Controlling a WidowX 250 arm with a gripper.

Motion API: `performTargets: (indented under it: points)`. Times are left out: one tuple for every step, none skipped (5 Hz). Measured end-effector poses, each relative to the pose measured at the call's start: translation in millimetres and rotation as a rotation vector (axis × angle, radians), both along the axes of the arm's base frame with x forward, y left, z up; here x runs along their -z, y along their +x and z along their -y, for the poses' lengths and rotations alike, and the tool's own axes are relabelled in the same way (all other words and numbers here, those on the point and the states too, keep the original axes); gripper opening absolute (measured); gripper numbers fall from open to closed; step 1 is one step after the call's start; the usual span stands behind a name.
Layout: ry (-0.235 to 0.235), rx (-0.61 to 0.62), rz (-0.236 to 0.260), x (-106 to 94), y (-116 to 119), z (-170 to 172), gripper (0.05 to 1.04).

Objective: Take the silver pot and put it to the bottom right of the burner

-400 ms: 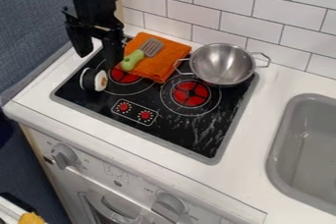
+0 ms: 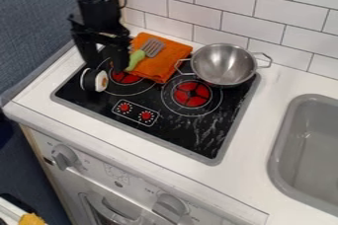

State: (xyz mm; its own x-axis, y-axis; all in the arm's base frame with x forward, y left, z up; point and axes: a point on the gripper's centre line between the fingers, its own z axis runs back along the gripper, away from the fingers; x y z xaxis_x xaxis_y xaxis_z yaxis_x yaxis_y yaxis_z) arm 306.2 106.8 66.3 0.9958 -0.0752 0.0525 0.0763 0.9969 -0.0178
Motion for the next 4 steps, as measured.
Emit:
performTargets:
  points:
    - [-0.009,0.048,0.017,-2.3,31.5,27.6,1.001]
    - [-0.005,0.099,0.039,-2.7,56.3,61.5,1.001]
    - [0.010,0.126,0.028,11.6,77.1,87.1,1.001]
    - [0.014,0.115,0.027,20.4,91.1,96.8,1.001]
